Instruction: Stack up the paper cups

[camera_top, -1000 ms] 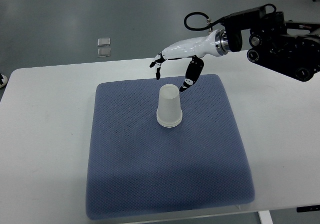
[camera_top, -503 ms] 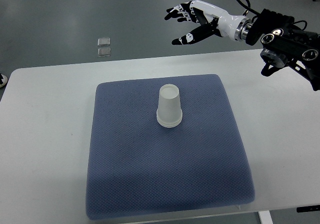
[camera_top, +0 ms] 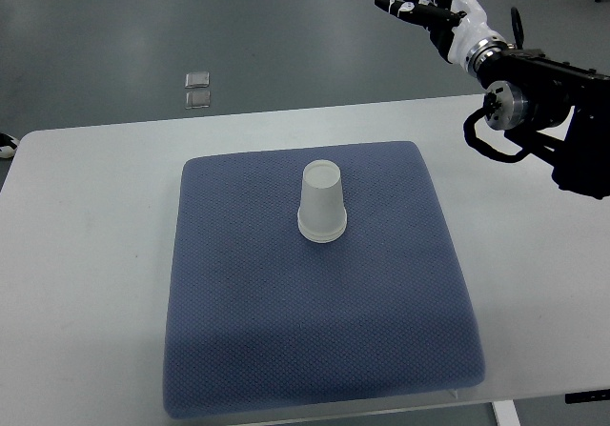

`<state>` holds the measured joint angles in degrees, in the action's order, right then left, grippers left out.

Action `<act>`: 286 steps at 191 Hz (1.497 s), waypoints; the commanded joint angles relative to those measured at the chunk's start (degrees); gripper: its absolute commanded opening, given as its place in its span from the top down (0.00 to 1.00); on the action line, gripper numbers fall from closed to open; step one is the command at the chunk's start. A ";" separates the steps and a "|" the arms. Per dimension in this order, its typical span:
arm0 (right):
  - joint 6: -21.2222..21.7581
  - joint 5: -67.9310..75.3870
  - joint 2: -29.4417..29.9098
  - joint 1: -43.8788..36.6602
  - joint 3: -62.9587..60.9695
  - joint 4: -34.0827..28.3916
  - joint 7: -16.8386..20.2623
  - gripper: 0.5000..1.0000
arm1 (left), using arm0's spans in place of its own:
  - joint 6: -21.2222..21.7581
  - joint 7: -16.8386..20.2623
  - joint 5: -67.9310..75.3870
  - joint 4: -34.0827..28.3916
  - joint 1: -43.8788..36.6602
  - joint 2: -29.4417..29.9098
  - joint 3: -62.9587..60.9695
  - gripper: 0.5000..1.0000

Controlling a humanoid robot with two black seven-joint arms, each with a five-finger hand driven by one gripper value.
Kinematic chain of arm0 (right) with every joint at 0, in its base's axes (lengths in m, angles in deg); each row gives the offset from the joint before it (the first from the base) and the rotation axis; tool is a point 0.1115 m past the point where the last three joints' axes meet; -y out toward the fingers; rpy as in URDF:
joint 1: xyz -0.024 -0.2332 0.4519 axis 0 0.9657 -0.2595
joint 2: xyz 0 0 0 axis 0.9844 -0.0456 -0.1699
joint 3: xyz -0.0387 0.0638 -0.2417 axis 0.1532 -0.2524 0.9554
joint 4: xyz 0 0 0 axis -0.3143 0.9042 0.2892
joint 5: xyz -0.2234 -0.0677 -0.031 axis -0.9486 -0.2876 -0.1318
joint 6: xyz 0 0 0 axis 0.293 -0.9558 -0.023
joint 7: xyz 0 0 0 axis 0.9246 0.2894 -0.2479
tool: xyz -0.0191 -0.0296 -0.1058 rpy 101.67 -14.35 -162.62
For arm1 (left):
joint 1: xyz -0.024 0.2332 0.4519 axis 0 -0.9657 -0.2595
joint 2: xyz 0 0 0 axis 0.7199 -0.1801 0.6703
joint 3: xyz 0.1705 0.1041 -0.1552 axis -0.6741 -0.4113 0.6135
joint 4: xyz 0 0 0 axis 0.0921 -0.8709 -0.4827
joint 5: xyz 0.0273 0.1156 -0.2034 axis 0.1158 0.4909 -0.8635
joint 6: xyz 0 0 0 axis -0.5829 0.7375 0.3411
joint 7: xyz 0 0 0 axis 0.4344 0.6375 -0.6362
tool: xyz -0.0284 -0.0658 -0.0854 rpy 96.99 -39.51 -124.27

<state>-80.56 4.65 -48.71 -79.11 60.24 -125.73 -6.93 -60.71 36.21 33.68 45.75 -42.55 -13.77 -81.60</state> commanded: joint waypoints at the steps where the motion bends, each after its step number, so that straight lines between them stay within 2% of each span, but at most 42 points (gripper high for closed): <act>1: -0.87 5.38 0.89 2.18 -3.64 0.87 -0.08 0.19 | -0.06 0.00 0.00 -0.07 0.00 0.00 0.00 0.00; 30: 0.36 5.56 2.21 5.25 -8.39 2.89 1.24 0.19 | 0.02 0.00 0.00 -0.07 0.00 0.00 0.00 0.00; 39: 2.99 4.42 2.38 5.61 -8.13 2.63 4.31 0.19 | 0.02 0.00 0.00 0.02 0.00 0.00 0.00 0.00; 54: 7.12 0.47 2.56 6.57 -7.25 2.63 6.34 0.19 | 0.02 0.00 0.00 -0.07 0.00 0.00 0.00 0.00; 76: 10.11 -7.10 3.00 7.98 -7.34 3.24 5.72 0.19 | -0.06 0.00 -0.08 -0.07 0.00 0.00 0.00 0.00; 106: 15.30 -14.66 5.46 10.09 -8.30 10.01 0.63 0.19 | 0.02 0.00 0.00 -0.07 0.00 0.00 0.00 0.00; 153: 14.86 -14.48 10.20 11.85 -14.36 19.41 0.71 0.19 | 0.02 0.00 0.00 0.02 0.00 0.00 0.00 0.00; 203: 19.96 -14.30 13.10 14.04 -20.52 19.86 0.63 0.19 | 0.02 0.00 0.00 0.02 0.00 0.00 0.00 0.00; 286: 17.93 -14.48 13.90 15.89 -21.66 22.05 -0.08 0.17 | 0.02 0.00 0.00 0.02 0.00 0.00 0.00 0.00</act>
<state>-62.35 -9.83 -34.65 -64.36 38.50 -104.15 -7.00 -60.71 36.21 33.67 45.76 -42.54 -13.77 -81.60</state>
